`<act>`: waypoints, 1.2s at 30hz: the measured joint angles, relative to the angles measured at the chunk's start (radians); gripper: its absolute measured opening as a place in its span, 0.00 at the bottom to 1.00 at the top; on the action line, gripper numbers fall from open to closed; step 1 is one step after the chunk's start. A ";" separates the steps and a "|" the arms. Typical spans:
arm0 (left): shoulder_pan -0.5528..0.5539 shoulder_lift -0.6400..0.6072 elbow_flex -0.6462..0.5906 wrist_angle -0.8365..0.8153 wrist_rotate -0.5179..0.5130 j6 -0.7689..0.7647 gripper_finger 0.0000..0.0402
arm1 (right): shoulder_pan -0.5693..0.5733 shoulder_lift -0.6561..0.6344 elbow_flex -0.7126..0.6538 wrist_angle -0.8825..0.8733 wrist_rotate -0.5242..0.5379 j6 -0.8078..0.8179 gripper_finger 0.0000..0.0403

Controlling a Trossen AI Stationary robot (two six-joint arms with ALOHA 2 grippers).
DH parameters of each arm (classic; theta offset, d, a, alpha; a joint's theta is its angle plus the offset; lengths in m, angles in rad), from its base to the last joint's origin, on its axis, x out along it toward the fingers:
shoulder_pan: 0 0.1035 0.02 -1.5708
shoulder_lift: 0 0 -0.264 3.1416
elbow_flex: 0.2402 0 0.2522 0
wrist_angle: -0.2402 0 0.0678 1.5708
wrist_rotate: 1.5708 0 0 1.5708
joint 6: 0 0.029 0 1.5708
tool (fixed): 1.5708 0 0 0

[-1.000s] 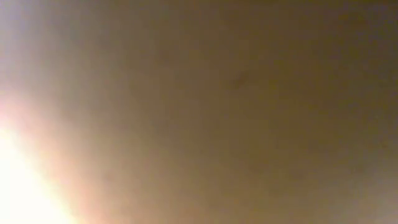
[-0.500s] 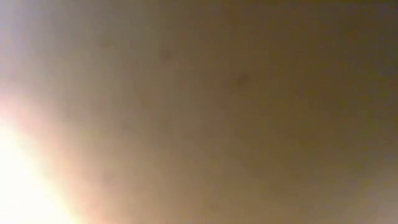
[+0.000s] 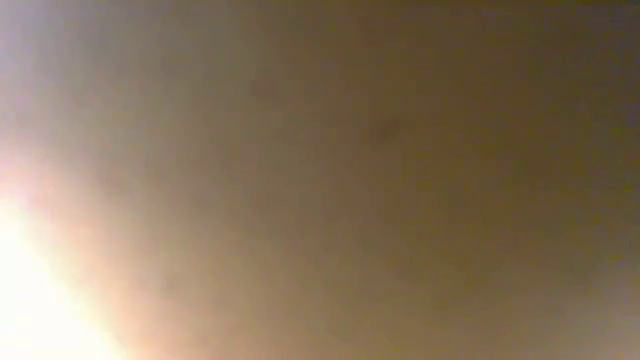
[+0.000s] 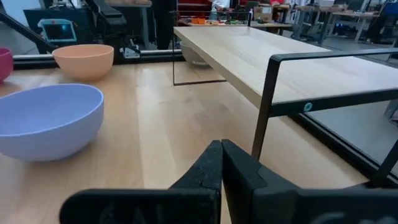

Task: Place and stack bowls onto a shelf
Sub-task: Put the purple bowl on the shelf

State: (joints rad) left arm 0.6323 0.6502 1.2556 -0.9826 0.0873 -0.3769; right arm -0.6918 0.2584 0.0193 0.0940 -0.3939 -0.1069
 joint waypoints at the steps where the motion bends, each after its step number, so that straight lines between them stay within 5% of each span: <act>1: 0.000 -0.001 0.000 0.005 0.000 0.000 0.05 | 0.000 0.000 0.000 0.000 0.000 -0.003 0.00; 18: 0.000 0.002 0.001 0.052 0.002 -0.206 0.05 | 0.000 0.000 0.000 0.000 -0.001 0.256 0.00; 24: 0.000 0.011 0.001 0.052 0.131 -0.229 0.05 | 0.000 0.000 0.000 0.000 -0.001 0.224 0.00; 36: 0.000 0.038 0.000 0.050 0.197 -0.217 0.05 | 0.000 0.000 0.000 0.012 -0.001 0.222 0.00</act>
State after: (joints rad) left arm 0.6318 0.6882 1.2560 -0.9324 0.2846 -0.5940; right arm -0.6922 0.2584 0.0193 0.1061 -0.3950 0.1151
